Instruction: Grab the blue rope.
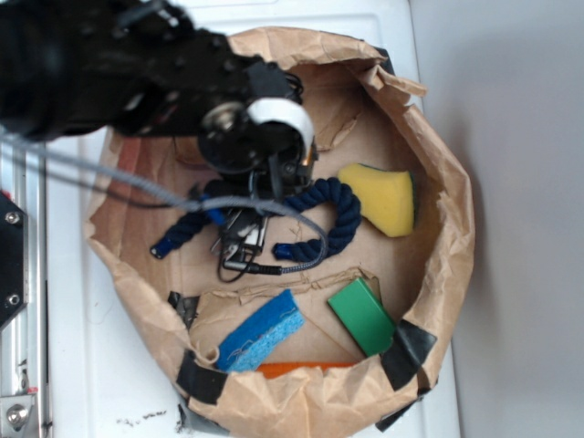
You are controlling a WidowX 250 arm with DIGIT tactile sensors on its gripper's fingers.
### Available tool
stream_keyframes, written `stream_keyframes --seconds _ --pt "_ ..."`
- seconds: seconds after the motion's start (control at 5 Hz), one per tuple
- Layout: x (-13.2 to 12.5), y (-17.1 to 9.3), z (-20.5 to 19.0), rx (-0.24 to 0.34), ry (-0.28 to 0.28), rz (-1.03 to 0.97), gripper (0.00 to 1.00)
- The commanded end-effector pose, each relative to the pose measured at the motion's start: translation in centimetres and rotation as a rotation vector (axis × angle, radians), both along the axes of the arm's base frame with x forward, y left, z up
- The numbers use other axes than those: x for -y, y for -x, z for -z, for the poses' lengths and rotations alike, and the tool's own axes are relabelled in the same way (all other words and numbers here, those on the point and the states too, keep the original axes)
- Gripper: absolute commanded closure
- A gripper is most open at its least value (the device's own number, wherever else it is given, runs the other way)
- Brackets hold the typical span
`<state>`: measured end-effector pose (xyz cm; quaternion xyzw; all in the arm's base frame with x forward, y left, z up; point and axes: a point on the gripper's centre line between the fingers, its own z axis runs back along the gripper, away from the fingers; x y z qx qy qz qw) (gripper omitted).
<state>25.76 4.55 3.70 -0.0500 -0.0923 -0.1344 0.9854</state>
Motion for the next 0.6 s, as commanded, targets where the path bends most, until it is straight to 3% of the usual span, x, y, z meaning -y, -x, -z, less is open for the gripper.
stream_keyframes --seconds 0.0,0.2,0.4 --pt "-0.50 -1.29 0.81 0.019 -0.010 0.028 0.00" --pt "0.12 -1.35 1.37 0.028 -0.018 0.018 0.26" --pt "0.35 -1.82 1.54 0.016 -0.025 -0.001 1.00"
